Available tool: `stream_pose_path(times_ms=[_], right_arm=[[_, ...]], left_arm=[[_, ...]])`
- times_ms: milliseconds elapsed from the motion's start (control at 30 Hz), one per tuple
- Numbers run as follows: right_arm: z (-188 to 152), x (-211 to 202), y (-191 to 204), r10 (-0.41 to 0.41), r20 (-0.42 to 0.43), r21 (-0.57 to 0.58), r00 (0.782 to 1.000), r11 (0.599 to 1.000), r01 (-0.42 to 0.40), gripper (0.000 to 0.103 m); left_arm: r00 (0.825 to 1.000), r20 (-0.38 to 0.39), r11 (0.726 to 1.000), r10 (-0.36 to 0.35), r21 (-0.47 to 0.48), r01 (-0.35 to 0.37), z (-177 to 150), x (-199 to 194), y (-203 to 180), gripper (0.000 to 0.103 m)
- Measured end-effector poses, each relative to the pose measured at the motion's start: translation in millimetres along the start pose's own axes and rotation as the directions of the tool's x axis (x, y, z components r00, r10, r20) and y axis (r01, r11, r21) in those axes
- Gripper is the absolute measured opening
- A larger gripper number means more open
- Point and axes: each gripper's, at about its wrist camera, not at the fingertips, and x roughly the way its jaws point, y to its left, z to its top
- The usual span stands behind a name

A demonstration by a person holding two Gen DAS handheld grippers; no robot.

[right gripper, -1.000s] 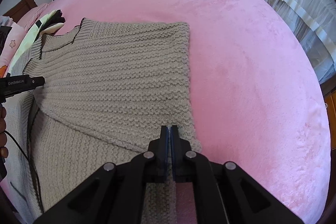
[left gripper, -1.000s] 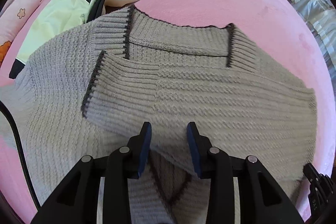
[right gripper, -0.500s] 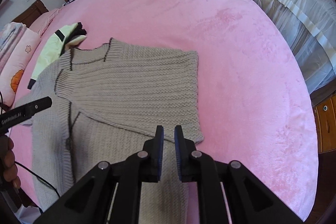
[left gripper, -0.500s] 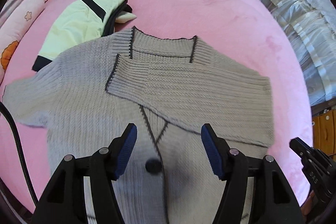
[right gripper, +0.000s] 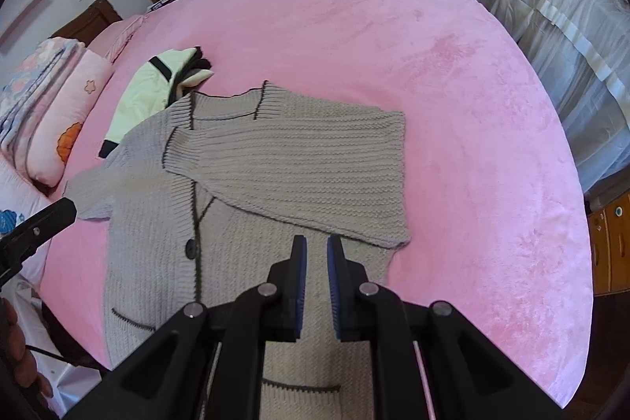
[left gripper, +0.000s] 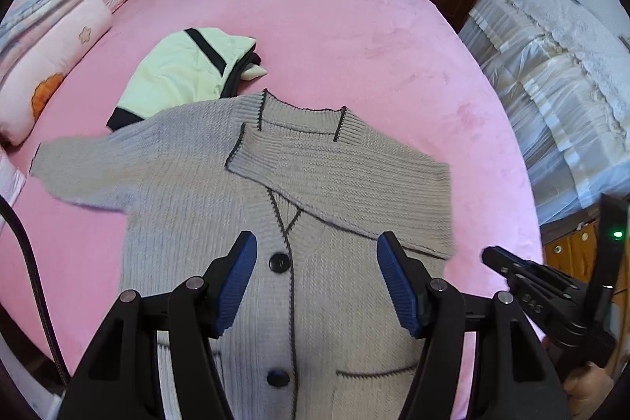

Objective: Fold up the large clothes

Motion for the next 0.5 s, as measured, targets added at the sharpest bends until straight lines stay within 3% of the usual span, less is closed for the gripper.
stream_pose_path(times_ms=[133,267,500], right_arm=[[-2,-7,17,0.055,-0.016,-0.034,0.998,0.998,-0.055,0.010],[-5,-19,43,0.106,-0.018,-0.079,0.994,0.991,-0.107,0.010],[-8,-43,108,0.153,0.009,-0.163,0.988,0.975,-0.149,0.010]], left_arm=[[0.999,-0.040,0.998,0.019,-0.059,-0.021,-8,-21,15,0.062],[0.999,-0.030,0.995,0.038,-0.089,-0.041,-17,-39,38,0.062],[0.999,-0.016,0.994,0.036,-0.106,-0.037,-25,-65,117,0.062]])
